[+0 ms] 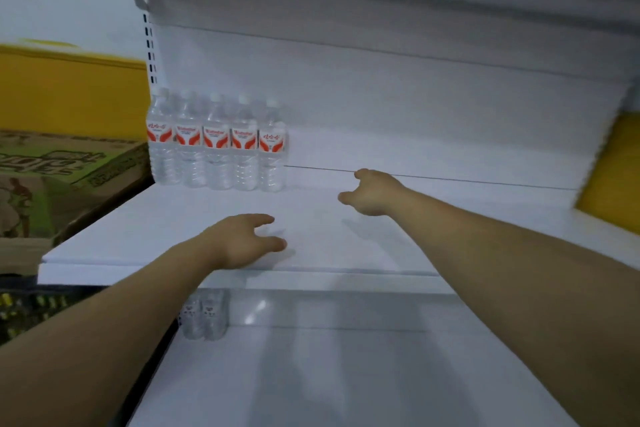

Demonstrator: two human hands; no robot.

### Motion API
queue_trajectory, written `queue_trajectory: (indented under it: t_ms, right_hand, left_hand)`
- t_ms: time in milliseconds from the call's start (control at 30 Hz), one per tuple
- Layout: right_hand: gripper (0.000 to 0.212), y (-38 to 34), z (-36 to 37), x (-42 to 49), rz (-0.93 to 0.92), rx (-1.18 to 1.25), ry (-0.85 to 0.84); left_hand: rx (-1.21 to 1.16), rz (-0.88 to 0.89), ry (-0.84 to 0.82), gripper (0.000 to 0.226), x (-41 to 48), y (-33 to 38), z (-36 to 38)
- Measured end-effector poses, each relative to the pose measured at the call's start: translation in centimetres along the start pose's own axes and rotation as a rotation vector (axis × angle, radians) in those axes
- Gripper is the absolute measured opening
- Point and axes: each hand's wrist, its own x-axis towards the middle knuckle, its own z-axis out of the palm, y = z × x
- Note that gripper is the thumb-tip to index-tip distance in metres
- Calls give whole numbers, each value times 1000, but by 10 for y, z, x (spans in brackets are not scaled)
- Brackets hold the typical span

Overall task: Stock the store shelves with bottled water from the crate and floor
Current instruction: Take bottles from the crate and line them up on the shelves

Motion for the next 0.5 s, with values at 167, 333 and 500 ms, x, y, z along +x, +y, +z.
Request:
queue_trajectory:
  t_ms: [167, 333, 500]
  right_hand:
    - [72, 58, -27, -92, 103, -42, 53]
    - [74, 127, -36, -187, 273, -97, 56]
    - [69, 193, -60, -290, 468, -128, 107]
  left_hand:
    - [16, 257, -95, 70, -44, 84, 32]
    - [-11, 461, -182, 70, -91, 159, 75]
    - [-20, 658, -297, 69, -139, 228, 117]
